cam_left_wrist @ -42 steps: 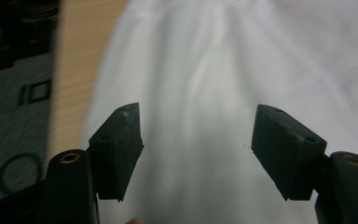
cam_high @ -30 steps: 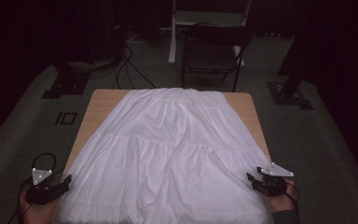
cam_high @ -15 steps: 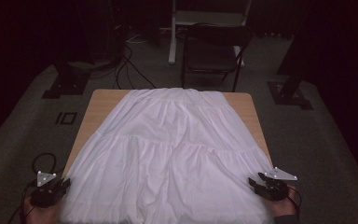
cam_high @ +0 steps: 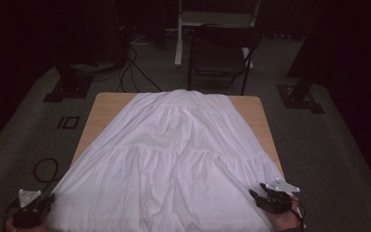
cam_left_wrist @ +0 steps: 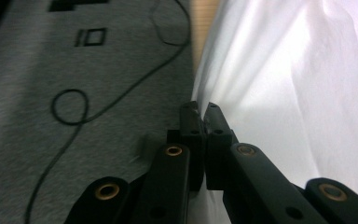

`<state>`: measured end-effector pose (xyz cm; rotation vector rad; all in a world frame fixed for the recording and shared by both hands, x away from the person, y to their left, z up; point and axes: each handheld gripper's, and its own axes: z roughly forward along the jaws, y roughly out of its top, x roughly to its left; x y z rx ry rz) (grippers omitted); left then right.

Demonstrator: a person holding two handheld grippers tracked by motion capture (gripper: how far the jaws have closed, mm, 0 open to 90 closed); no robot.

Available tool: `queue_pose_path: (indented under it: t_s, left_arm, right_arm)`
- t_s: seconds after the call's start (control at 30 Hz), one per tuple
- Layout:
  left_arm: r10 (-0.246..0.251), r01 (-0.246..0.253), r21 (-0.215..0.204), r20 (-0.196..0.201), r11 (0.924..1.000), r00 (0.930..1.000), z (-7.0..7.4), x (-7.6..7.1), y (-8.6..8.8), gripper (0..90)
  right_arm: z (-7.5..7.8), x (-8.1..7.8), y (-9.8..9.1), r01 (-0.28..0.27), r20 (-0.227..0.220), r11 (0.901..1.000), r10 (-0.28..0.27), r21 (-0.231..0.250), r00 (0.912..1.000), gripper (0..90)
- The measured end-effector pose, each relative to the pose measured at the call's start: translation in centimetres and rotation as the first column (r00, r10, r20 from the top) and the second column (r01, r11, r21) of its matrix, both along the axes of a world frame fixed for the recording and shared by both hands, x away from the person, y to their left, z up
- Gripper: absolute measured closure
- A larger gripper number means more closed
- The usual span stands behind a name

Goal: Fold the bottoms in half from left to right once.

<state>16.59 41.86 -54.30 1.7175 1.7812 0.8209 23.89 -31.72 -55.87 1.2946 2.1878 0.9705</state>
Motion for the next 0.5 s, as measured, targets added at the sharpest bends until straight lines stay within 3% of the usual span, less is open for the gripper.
queue_pose_path:
  t_s: [0.07, 0.17, 0.3, 0.37, 0.4, 0.43, 0.5]
  left_arm:
    - [0.028, -0.027, -0.035, 0.014, 0.999, 0.9995, 0.2, -0.9, 1.0, 89.5]
    - [0.006, 0.001, -0.109, 0.064, 0.9941, 0.9979, 1.0, -1.6, 1.3, 89.4]
    - [-0.09, 0.106, -0.11, 0.145, 0.9882, 0.9854, 3.4, -0.8, -0.9, 89.4]
    - [-0.142, 0.159, -0.097, 0.166, 0.9825, 0.9759, 4.4, 0.0, -2.3, 89.4]
    - [-0.142, 0.159, -0.097, 0.166, 0.9825, 0.9759, 4.4, 0.0, -2.3, 89.4]
    - [-0.203, 0.218, -0.073, 0.178, 0.9731, 0.9628, 5.4, 1.1, -4.1, 89.4]
    - [-0.271, 0.286, -0.055, 0.188, 0.9567, 0.9439, 6.3, 2.3, -6.2, 89.4]
  right_arm:
    - [0.0, -0.4, 0.6, -0.014, 0.0, 0.9999, 0.014, -0.003, 0.9999, 46.3]
    - [0.0, -0.8, 1.4, -0.032, -0.002, 0.9995, 0.032, -0.006, 0.9995, 46.1]
    - [0.2, -1.0, 2.2, -0.046, -0.014, 0.9989, 0.045, -0.014, 0.9989, 45.4]
    - [0.2, -0.9, 2.4, -0.054, -0.017, 0.9984, 0.053, -0.016, 0.9984, 44.5]
    - [0.2, -0.8, 2.4, -0.054, -0.018, 0.9984, 0.054, -0.016, 0.9984, 44.2]
    - [0.2, -0.8, 2.4, -0.056, -0.019, 0.9983, 0.056, -0.015, 0.9982, 44.1]
    - [0.2, -0.7, 2.4, -0.061, -0.018, 0.998, 0.06, -0.016, 0.998, 43.6]
